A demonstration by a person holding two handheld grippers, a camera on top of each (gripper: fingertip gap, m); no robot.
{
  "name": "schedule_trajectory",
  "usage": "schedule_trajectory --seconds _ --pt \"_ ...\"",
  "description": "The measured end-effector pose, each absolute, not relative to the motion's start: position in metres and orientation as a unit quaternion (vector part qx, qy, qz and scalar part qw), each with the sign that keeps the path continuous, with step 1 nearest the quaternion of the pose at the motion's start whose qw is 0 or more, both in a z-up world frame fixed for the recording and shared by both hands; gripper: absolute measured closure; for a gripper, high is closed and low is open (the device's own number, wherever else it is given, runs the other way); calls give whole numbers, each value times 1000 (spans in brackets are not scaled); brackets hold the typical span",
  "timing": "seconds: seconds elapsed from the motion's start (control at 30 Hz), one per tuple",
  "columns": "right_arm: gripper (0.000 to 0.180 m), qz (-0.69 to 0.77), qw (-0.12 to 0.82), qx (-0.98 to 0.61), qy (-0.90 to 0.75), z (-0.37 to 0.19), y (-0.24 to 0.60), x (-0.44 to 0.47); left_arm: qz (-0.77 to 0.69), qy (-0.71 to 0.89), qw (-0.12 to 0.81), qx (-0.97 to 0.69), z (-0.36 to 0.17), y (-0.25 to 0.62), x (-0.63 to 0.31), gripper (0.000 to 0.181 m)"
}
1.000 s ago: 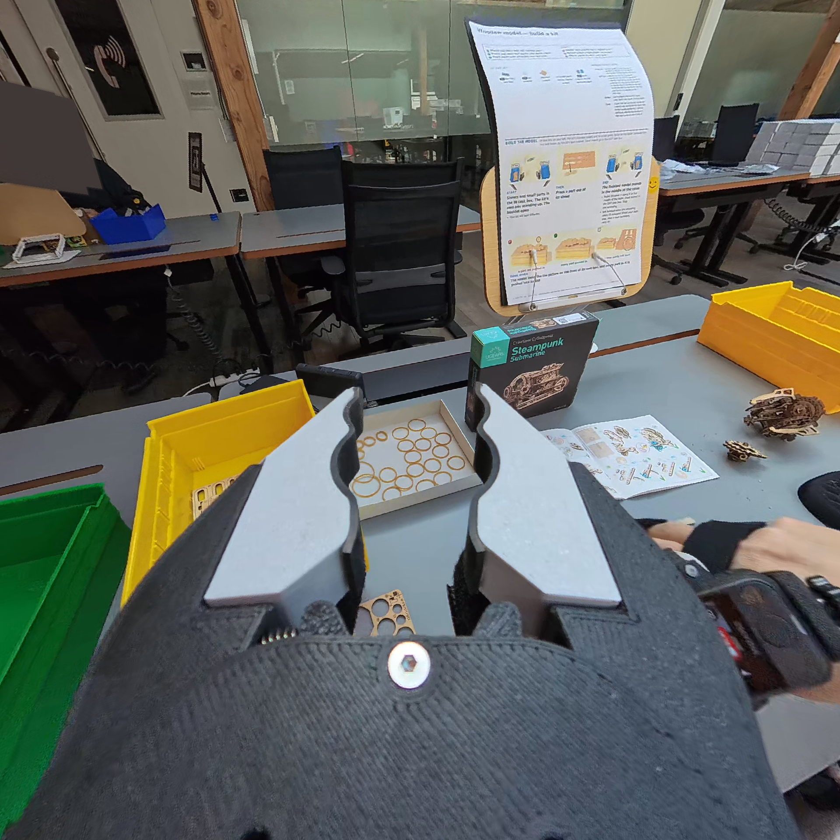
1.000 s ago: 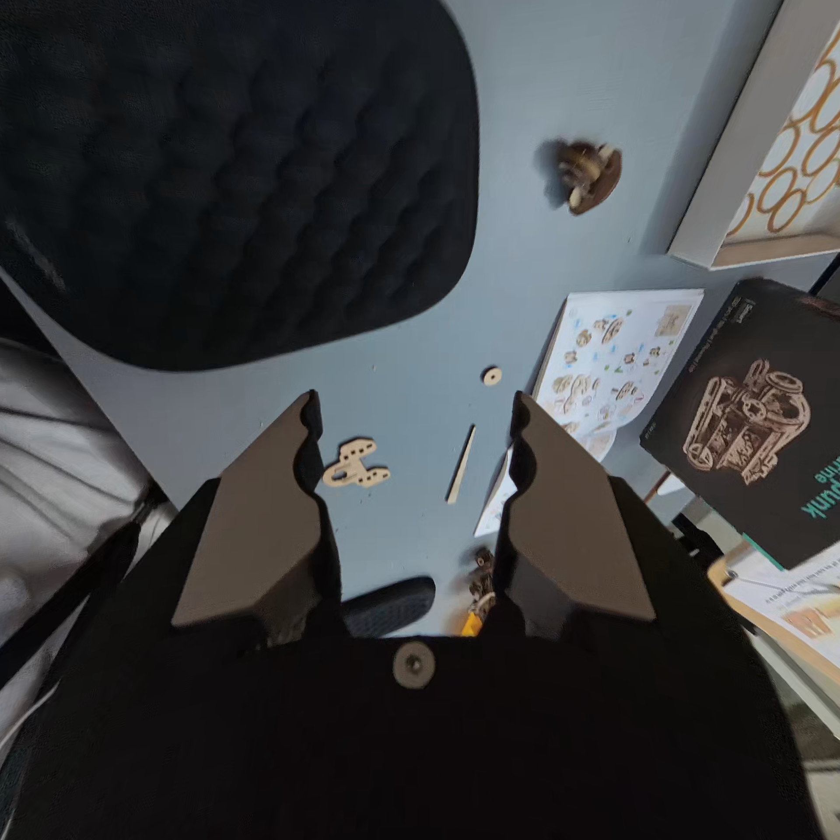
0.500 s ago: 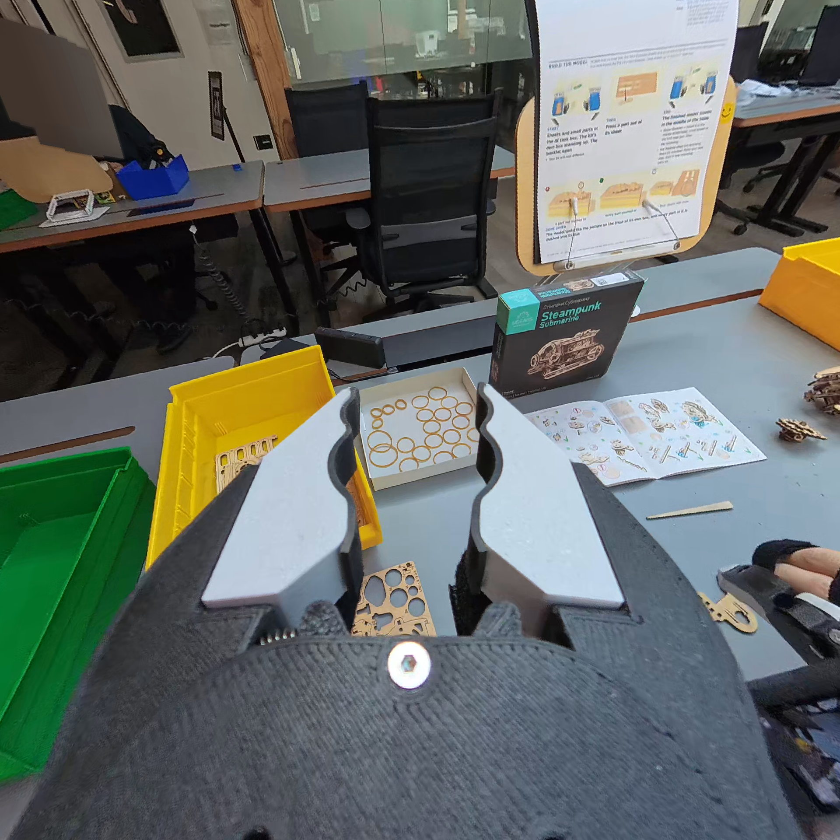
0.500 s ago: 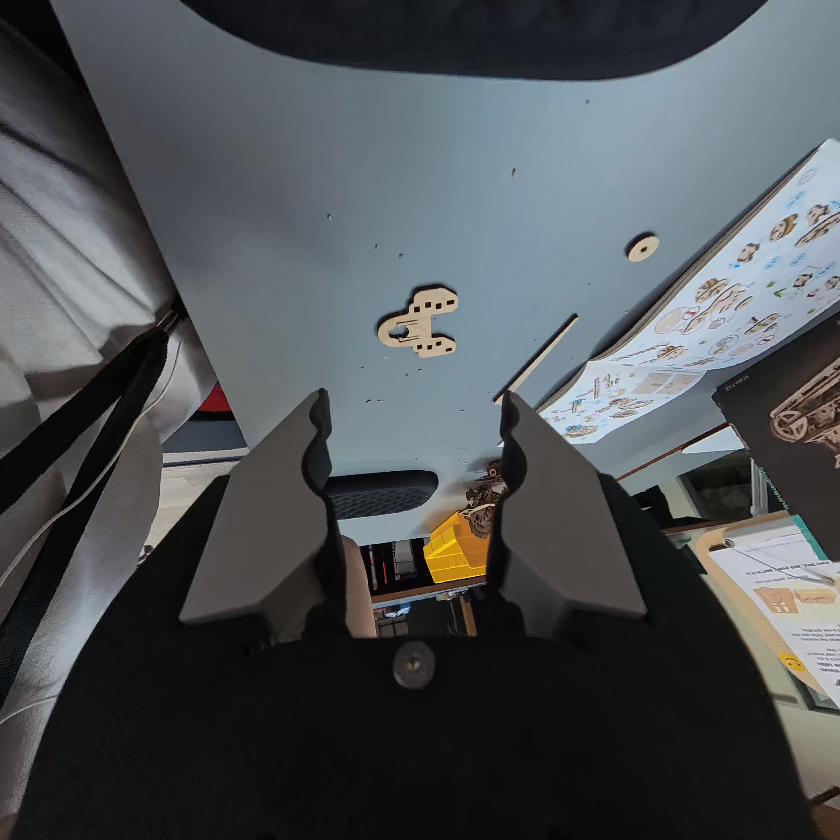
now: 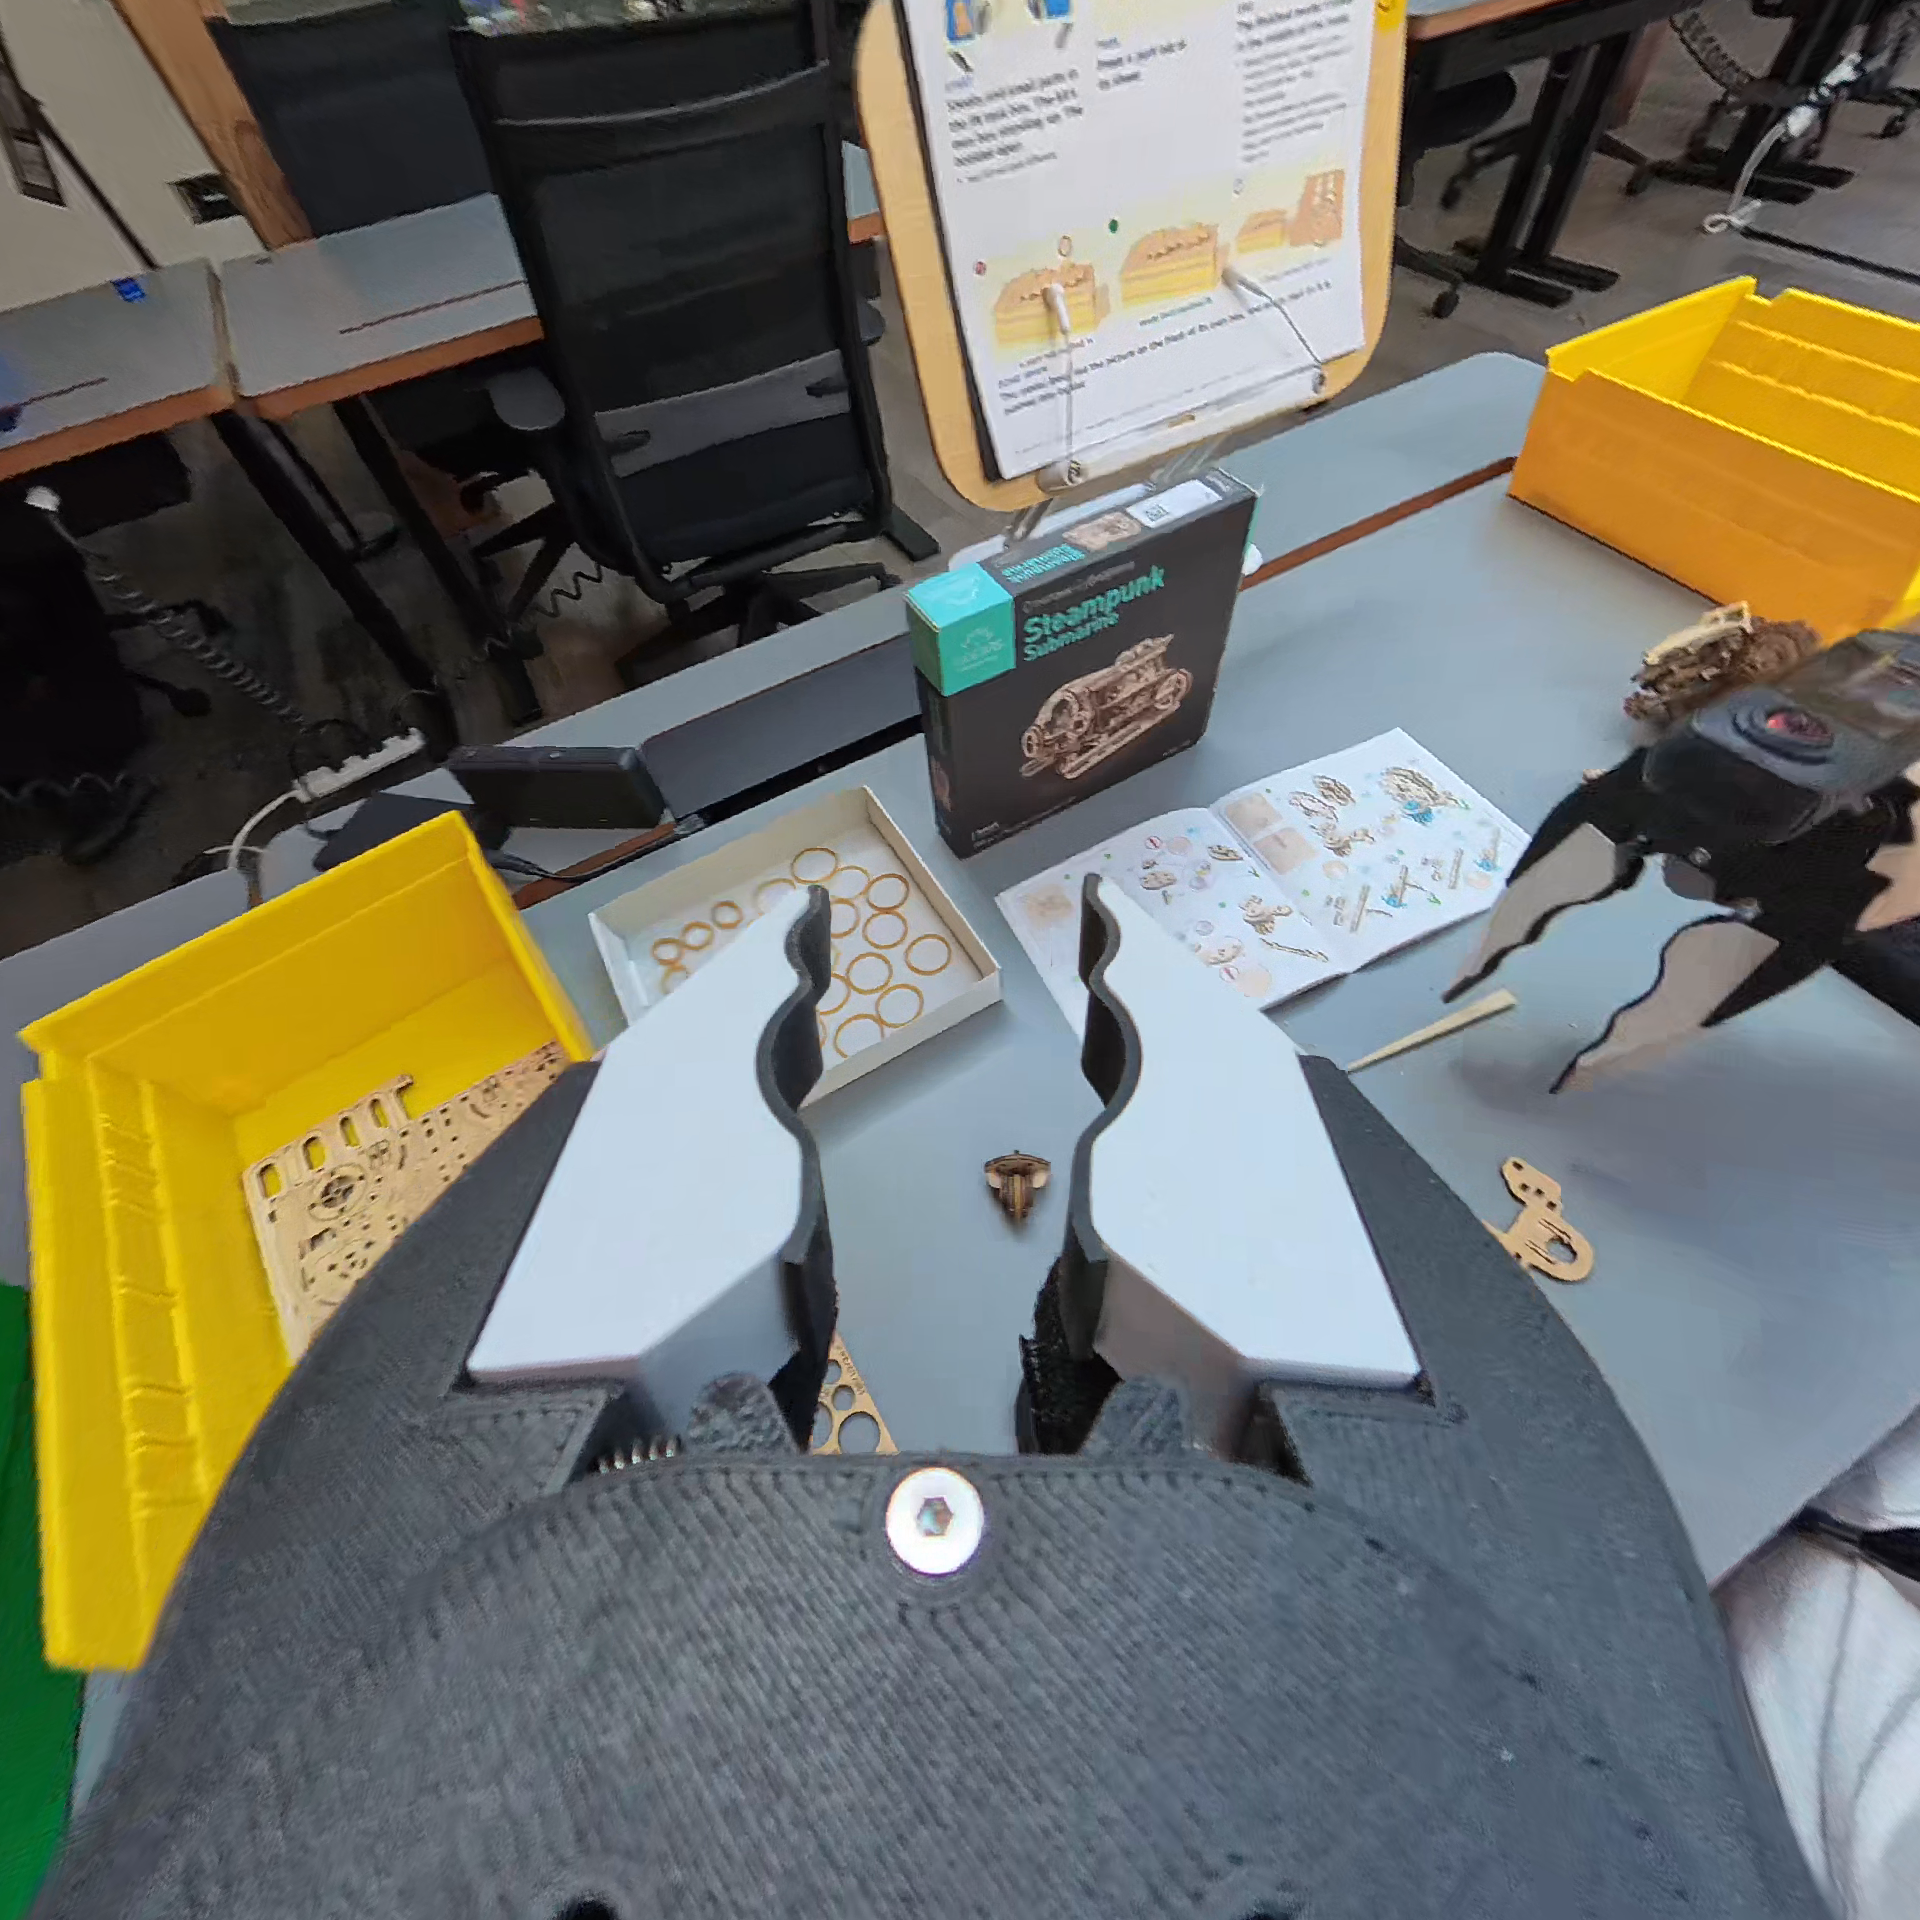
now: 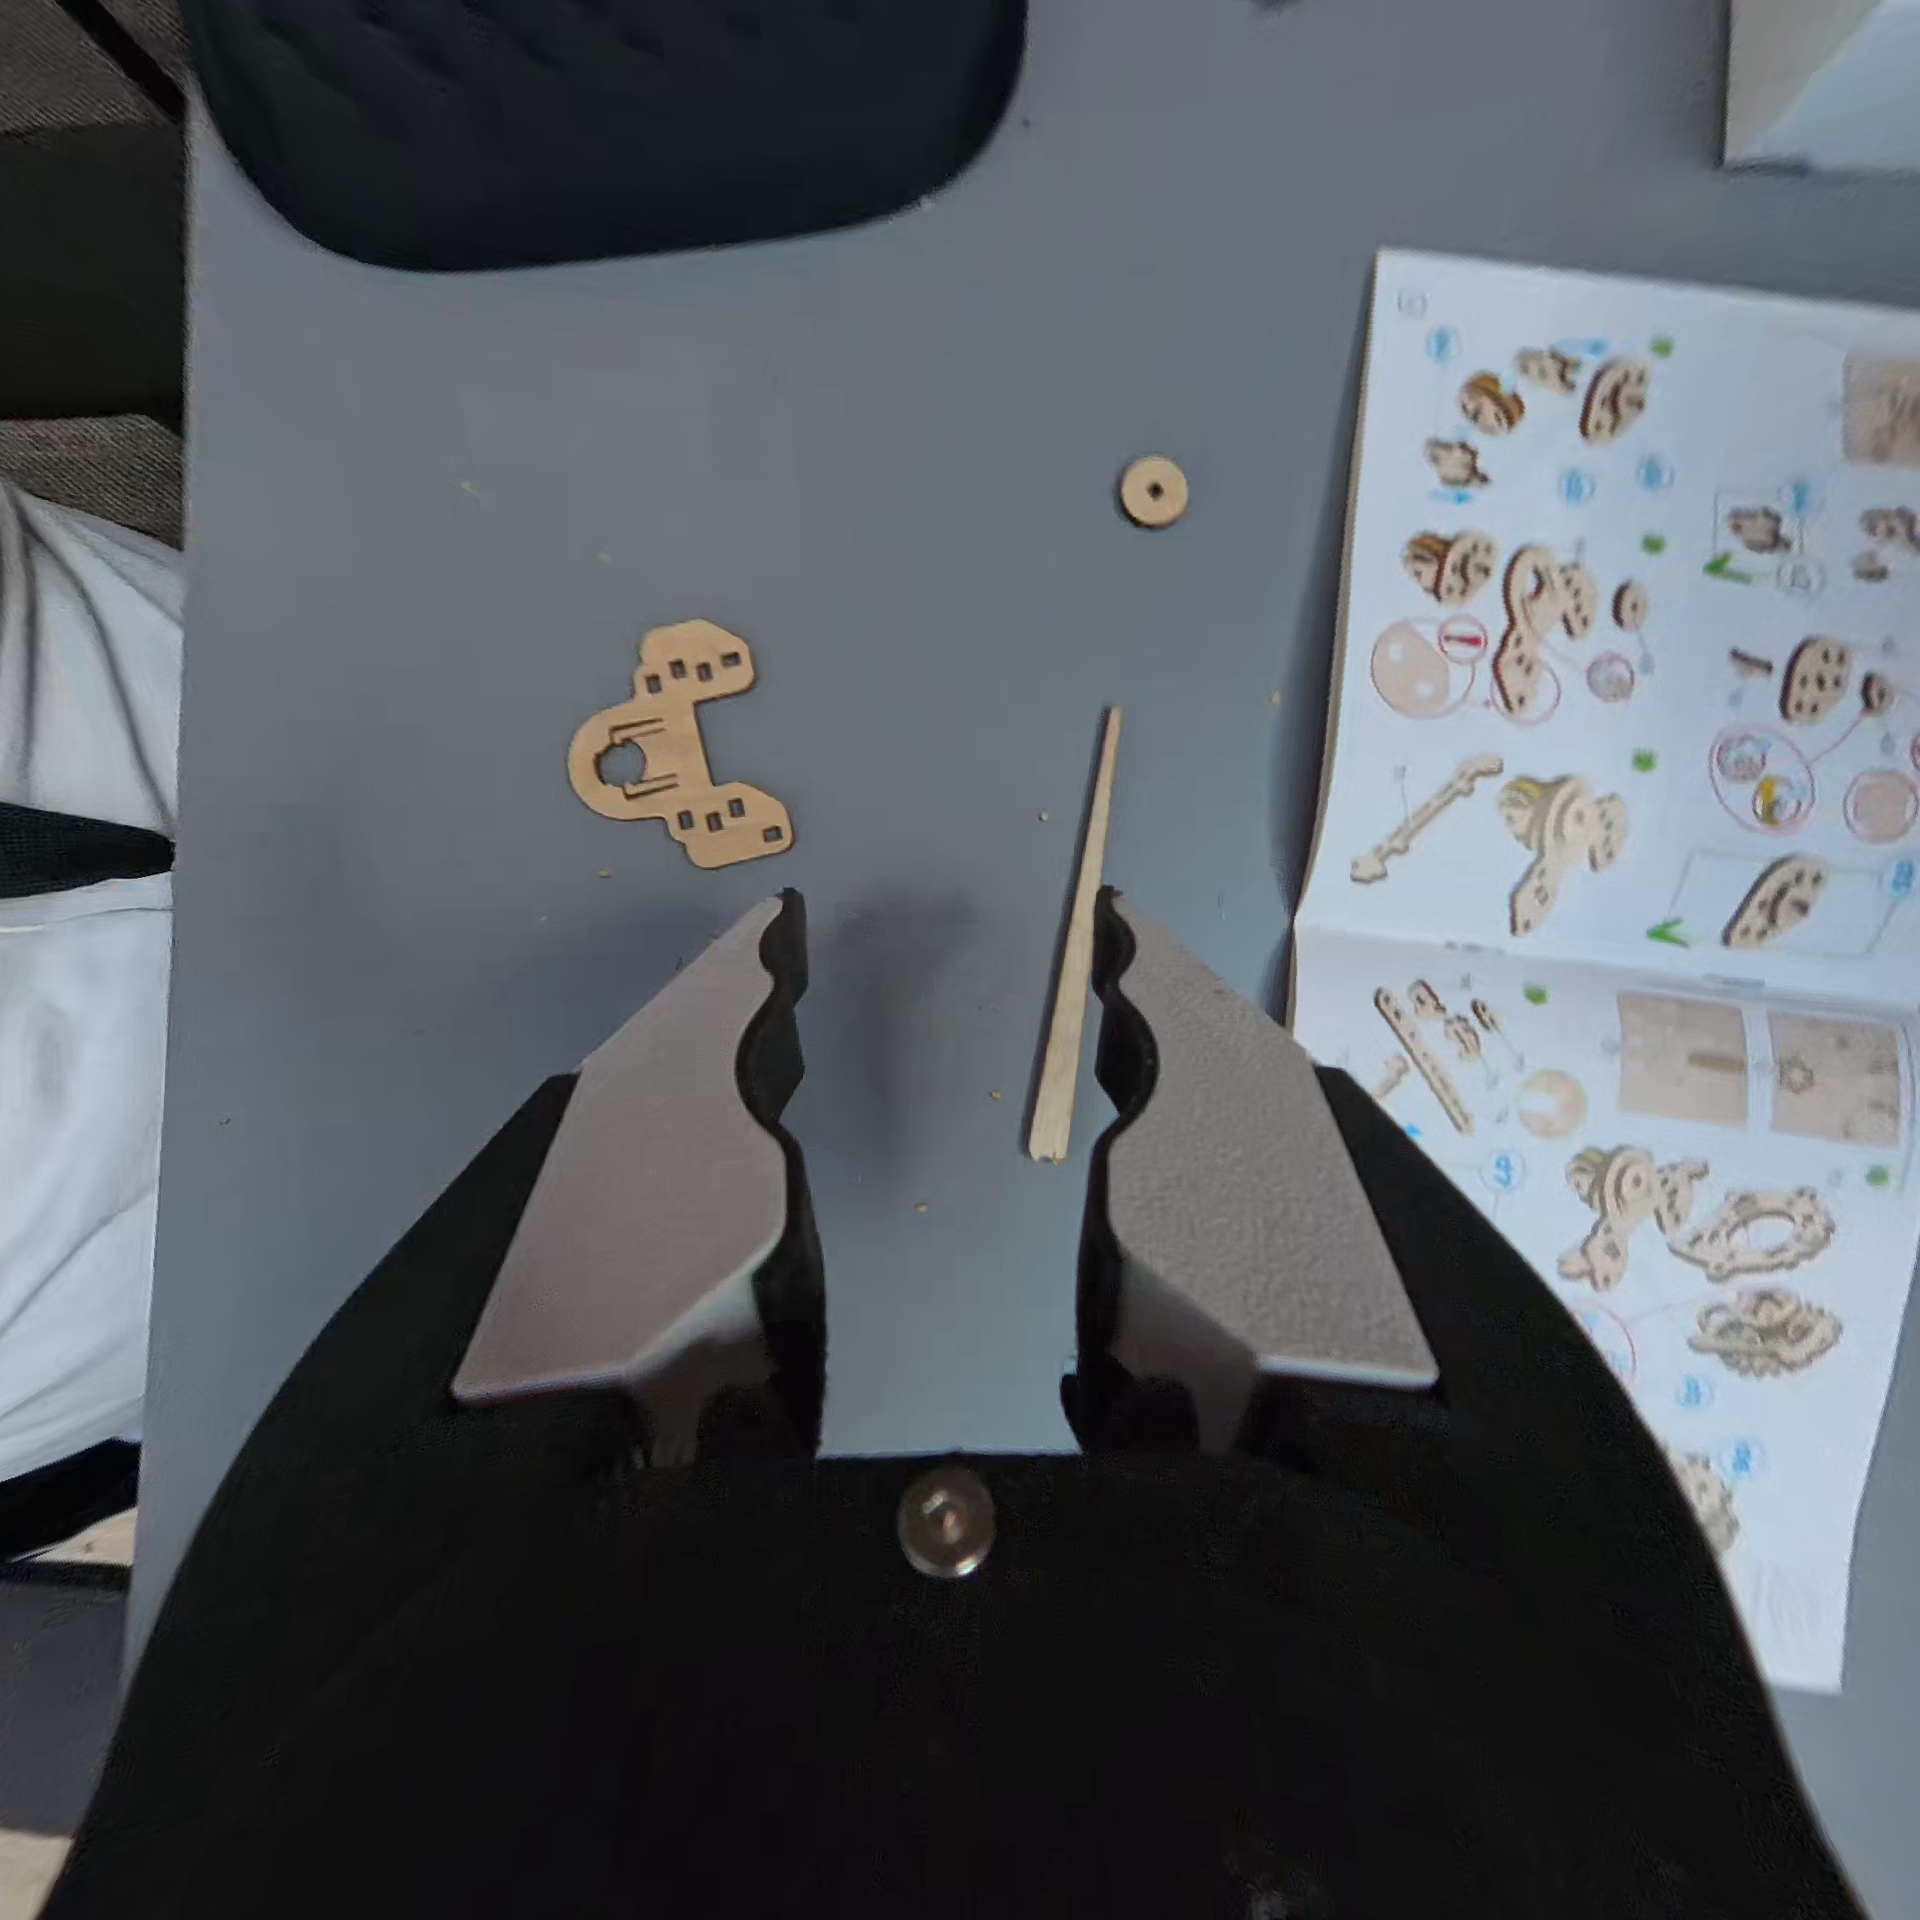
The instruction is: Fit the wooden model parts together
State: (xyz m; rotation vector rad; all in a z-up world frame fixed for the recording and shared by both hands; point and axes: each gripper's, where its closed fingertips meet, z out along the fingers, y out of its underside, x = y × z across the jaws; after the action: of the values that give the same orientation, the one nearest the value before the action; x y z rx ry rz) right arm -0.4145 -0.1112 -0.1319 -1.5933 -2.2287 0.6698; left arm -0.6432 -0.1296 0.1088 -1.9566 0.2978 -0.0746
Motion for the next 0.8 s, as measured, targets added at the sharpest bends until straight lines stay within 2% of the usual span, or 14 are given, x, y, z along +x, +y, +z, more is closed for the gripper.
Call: schedule_trajectory --seconds 0.1,0.23,0.33,0.43,0.5,0.53,0.57,0.6,0.67,0.8 --pt "127 345 180 -479 -787 -128 -142 -414 -100 189 482 -849 75 -117 -601 138" --pt "128 343 199 -445 -803 -146 -149 -408 -144 266 418 -856 3 -107 -550 146" --pt "129 350 196 -448 -799 -153 -153 -411 -163 292 363 -870 -67 -110 -524 143" --pt "132 343 184 -457 -800 -162 -153 -413 -152 307 346 -873 -108 -111 -516 141" --pt "144 345 195 -451 -800 -162 -154 -414 -124 322 355 -869 -120 -108 -517 139" --pt "156 344 201 -450 -800 -161 -153 -415 -120 333 358 -864 -124 -107 -515 139" --pt "175 344 197 -445 -803 -162 -155 -413 -121 344 361 -858 -127 -107 -512 138" --pt "180 346 198 -441 -804 -162 -157 -412 -120 353 360 -855 -131 -107 -509 139" --pt "178 352 200 -441 -801 -162 -159 -411 -111 365 348 -856 -139 -106 -508 137" --pt "160 360 203 -438 -798 -157 -159 -409 -88 378 337 -858 -152 -98 -510 138"
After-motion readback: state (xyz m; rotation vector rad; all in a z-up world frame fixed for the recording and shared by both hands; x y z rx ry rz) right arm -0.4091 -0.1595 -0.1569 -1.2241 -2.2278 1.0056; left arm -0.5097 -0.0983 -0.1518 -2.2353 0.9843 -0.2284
